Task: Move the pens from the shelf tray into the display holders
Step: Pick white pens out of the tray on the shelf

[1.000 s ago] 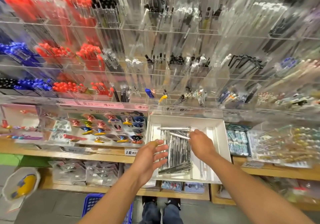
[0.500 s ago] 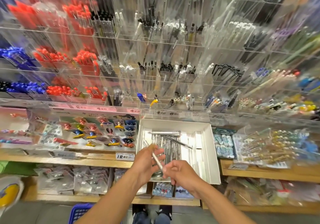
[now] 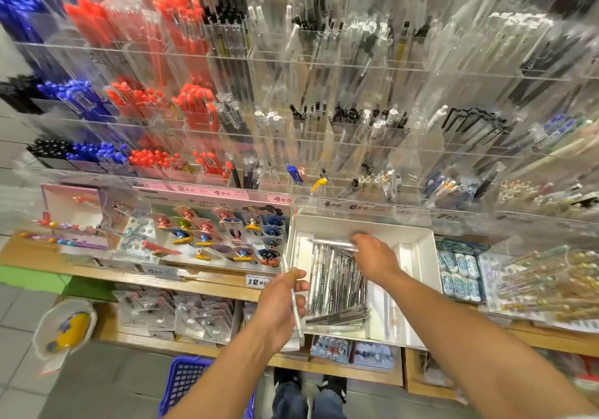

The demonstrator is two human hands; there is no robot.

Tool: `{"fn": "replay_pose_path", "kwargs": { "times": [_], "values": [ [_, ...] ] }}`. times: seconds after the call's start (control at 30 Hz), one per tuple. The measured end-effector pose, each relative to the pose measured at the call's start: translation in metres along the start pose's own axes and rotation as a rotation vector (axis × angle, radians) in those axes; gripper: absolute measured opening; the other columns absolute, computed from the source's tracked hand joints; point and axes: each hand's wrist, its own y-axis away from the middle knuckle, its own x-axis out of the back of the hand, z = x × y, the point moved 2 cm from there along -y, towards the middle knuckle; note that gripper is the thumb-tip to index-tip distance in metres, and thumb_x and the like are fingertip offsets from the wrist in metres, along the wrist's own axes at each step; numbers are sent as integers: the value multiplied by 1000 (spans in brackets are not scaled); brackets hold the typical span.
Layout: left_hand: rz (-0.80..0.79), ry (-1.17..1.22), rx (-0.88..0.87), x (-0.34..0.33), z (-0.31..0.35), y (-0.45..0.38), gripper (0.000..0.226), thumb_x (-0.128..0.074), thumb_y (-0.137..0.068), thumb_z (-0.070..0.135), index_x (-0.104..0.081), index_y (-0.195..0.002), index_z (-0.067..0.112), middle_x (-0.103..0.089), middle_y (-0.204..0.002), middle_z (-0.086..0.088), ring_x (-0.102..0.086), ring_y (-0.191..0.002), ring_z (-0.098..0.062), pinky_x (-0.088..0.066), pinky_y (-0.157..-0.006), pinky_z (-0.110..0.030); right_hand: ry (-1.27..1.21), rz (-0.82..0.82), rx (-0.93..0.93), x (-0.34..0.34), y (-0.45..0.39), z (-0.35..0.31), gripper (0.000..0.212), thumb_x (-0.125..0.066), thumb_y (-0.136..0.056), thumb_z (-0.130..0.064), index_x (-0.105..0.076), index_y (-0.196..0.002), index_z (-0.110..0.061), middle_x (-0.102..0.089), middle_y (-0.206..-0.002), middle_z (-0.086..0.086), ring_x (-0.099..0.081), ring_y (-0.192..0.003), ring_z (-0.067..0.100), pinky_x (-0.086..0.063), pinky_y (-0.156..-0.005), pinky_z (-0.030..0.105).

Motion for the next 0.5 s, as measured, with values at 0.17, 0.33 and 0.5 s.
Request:
{"fn": "replay_pose_path", "kwargs": {
  "times": [0.17, 0.33, 0.5],
  "values": [
    [16, 23, -17, 6, 3, 5, 20, -40, -105, 18, -59, -105, 9, -58, -69, 0, -40, -52, -10, -33, -52, -24, 216, -26, 34, -12, 4, 9, 37, -57, -76, 10, -61, -104, -13, -64, -102, 3, -64, -89, 24, -39, -61, 29],
    [18, 15, -15, 4, 4, 6, 21, -40, -106, 18, -59, -105, 9, -57, -70, -1, -40, -52, -10, -33, -51, -24, 174, -42, -10, -10, 6, 17, 28, -56, -84, 5, -63, -105, -13, -64, -103, 5, -66, -89, 26, -48, -66, 33],
    [26, -8, -3, 0, 1, 8, 24, -39, -106, 19, -59, -107, 8, -58, -70, -1, -40, -53, -11, -33, -52, -24, 132, -137, -67, -5, 2, 15, 13, -58, -94, -8, -66, -104, -10, -60, -104, 7, -64, -90, 25, -53, -73, 35]
  ]
}}
